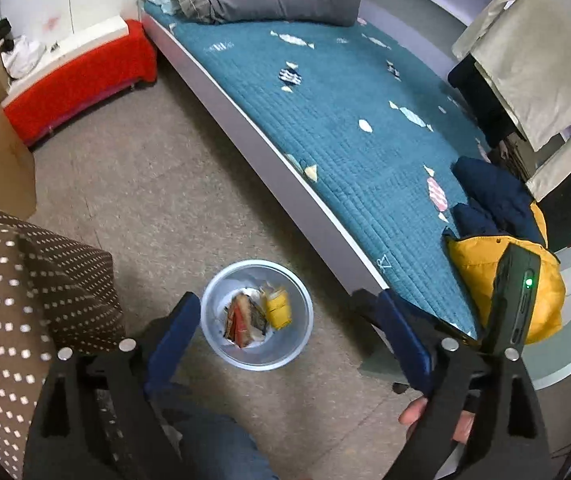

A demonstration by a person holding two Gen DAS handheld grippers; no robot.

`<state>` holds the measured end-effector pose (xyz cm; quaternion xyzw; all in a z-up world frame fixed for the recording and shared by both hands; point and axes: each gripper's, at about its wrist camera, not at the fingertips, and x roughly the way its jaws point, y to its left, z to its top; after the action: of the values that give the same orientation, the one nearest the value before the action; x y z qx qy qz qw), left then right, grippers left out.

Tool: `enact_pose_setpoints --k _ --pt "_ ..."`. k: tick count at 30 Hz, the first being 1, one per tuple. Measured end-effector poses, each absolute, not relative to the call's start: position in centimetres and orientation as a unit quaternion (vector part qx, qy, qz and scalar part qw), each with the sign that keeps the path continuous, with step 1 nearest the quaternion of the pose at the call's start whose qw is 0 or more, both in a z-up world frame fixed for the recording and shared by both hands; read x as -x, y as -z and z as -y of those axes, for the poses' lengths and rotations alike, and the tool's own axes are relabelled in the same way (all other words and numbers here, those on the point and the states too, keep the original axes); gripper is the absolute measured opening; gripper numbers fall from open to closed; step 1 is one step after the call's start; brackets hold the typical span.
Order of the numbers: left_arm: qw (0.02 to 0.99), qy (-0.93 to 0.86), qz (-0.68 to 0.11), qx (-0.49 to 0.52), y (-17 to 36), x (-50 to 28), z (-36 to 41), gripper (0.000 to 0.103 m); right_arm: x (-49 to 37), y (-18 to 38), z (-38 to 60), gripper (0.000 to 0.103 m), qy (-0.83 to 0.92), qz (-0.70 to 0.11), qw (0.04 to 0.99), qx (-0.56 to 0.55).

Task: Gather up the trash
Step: 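Open both tools to drop the wrapper and paper bag into the wastebasket, then move both tools back over the table and grasp the flat blue box with the right tool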

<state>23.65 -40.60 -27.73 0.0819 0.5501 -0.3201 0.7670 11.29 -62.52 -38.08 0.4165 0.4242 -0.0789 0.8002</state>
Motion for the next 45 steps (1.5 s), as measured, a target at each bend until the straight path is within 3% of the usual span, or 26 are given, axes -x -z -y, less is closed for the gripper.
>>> enact_pose_setpoints --k 8,24,35,45 --pt "0.804 0.326 -0.490 -0.087 23.6 -21.1 37.6 0.092 -8.6 35.4 61.9 0.097 0.122 -0.412 0.811 -0.397" --pt "0.858 0.330 -0.386 -0.077 14.8 -15.2 29.1 0.093 -6.2 24.9 56.2 0.097 0.101 -0.354 0.869 -0.329" --pt "0.881 0.312 -0.352 -0.046 12.1 -13.0 20.6 0.093 -6.5 18.5 50.2 0.097 0.054 -0.325 0.903 -0.275" --pt "0.903 0.260 -0.341 -0.036 12.6 -11.4 12.7 0.093 -7.9 16.3 42.8 0.097 -0.005 -0.333 0.916 -0.222"
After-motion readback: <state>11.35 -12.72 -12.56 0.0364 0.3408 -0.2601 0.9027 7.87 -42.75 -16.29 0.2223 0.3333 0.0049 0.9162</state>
